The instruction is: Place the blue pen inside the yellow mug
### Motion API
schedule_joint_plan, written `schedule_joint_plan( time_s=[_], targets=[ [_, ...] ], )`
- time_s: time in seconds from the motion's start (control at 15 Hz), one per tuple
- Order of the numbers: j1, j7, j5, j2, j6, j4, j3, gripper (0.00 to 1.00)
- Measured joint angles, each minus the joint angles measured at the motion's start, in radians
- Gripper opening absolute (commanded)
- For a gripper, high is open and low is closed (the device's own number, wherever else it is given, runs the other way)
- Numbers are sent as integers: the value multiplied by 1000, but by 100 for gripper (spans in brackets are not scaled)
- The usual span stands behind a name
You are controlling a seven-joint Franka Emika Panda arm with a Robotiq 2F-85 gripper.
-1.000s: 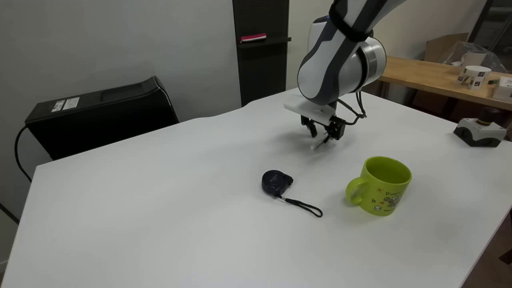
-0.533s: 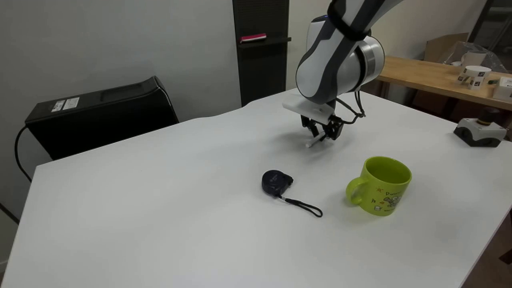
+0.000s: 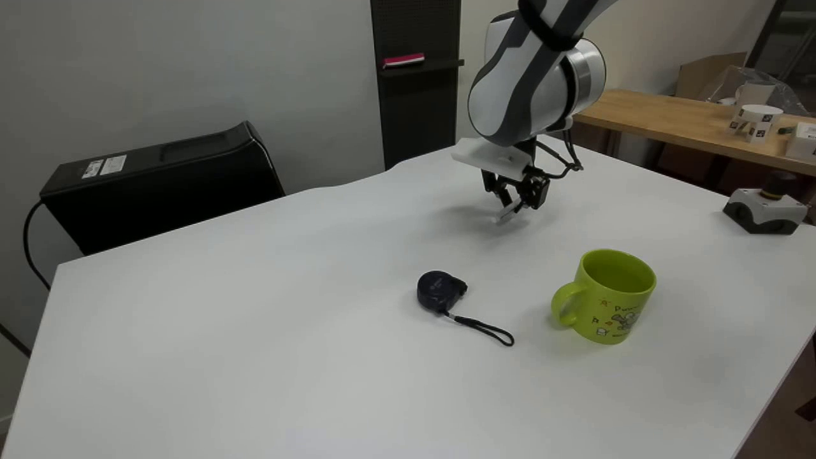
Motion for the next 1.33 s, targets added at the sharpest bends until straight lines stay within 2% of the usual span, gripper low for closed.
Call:
schedule_joint_plan(
  time_s=[0.47,1.0,1.33],
  targets=[
    [-1,2,-7,0,-55,64,-10,6],
    [0,21,-102,-25,-92,87,-66,6],
    [12,21,-145,-61,-103,87,-70,6]
  ],
)
